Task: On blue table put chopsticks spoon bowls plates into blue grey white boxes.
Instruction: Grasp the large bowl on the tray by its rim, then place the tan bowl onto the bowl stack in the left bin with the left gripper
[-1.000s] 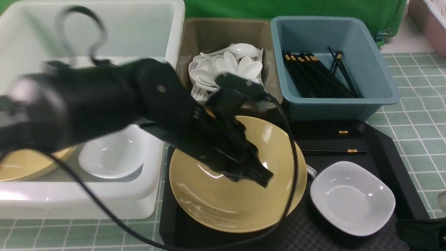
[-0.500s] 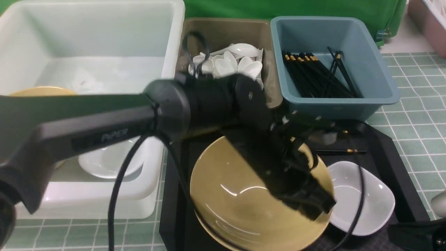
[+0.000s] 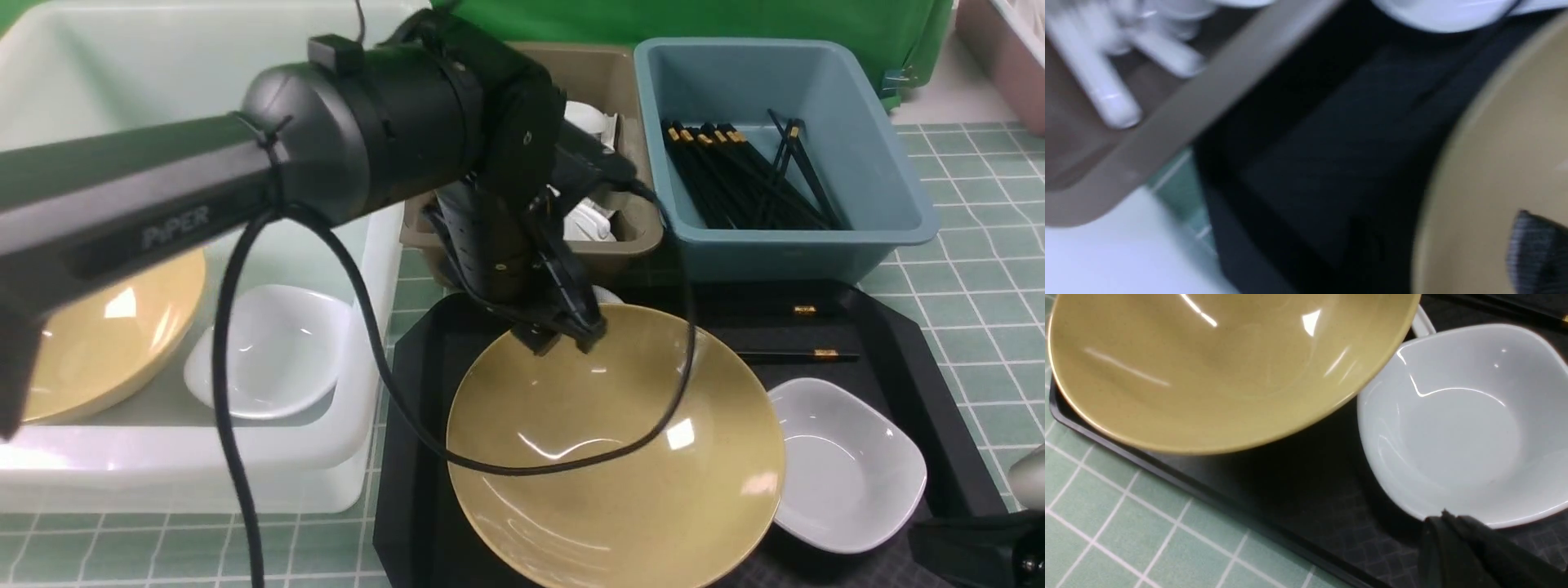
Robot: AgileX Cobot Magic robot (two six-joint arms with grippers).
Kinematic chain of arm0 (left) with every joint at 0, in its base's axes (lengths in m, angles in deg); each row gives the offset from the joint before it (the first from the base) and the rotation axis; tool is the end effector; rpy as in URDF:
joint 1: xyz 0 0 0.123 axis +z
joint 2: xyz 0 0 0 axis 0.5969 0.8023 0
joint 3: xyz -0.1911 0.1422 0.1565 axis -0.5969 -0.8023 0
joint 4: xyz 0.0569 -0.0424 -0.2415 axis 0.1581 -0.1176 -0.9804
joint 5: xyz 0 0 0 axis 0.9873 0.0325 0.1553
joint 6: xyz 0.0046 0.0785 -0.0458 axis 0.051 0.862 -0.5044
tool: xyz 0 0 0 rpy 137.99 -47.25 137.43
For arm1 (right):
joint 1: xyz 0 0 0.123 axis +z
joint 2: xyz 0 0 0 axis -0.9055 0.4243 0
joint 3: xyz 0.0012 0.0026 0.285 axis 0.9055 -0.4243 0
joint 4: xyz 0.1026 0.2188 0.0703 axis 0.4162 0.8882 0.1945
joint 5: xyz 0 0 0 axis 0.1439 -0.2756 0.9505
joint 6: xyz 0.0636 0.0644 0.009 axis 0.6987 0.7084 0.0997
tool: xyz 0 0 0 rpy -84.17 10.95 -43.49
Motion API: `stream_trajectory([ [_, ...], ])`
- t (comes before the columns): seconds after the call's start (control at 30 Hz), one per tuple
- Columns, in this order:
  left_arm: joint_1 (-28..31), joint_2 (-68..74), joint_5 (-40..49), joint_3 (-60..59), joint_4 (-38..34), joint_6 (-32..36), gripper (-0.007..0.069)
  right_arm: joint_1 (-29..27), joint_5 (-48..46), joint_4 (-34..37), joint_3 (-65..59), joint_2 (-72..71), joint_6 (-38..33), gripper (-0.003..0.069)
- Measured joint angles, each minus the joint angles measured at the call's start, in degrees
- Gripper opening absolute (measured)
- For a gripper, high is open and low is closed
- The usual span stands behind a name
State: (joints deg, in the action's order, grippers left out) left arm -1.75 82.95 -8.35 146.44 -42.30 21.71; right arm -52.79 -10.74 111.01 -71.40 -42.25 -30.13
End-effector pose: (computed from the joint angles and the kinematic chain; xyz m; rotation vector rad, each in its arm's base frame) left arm 0.3219 -0.2385 0.2483 1.0230 2.6198 0.0734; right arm 0.1101 0.0512 0.2194 -0.4939 2.2767 0.4124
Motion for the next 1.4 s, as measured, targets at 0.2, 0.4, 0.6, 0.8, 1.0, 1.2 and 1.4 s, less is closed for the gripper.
stream_trajectory([
  [0.2, 0.0, 5.0, -1.0, 0.0, 0.0, -0.3, 0.0538, 0.0, 1.3, 0.1, 0.0, 0.0, -0.1, 0.0047],
  [0.4, -0.1, 6.6, 1.7, 0.7, -4.1, 4.4, 0.0252, 0.0, 1.6, 0.1, 0.0, 0.0, -0.1, 0.0048],
  [0.6, -0.1, 2.9, 6.0, 0.8, -3.8, 5.7, 0.0176, 0.0, 1.8, 0.2, 0.0, 0.0, -0.1, 0.0048],
  [0.8, 0.3, -8.8, 5.0, 0.4, -9.7, 10.1, 0.0008, 0.0, 2.1, 0.2, 0.0, 0.0, -0.1, 0.0048],
  [1.0, 4.8, -19.0, 4.0, 0.2, -14.4, 12.3, 0.0007, 0.0, 2.1, 0.2, 0.0, 0.0, -0.1, 0.0053],
  [1.2, 23.2, -30.7, 4.0, 0.1, -17.2, 11.8, 0.0007, 0.0, 2.1, 0.2, 0.0, 0.0, -0.1, 0.0058],
  [1.4, 48.3, -34.8, 0.4, -4.3, -15.6, 7.6, 0.0007, 0.0, 2.1, 0.4, 0.0, 0.0, 0.0, 0.0064],
])
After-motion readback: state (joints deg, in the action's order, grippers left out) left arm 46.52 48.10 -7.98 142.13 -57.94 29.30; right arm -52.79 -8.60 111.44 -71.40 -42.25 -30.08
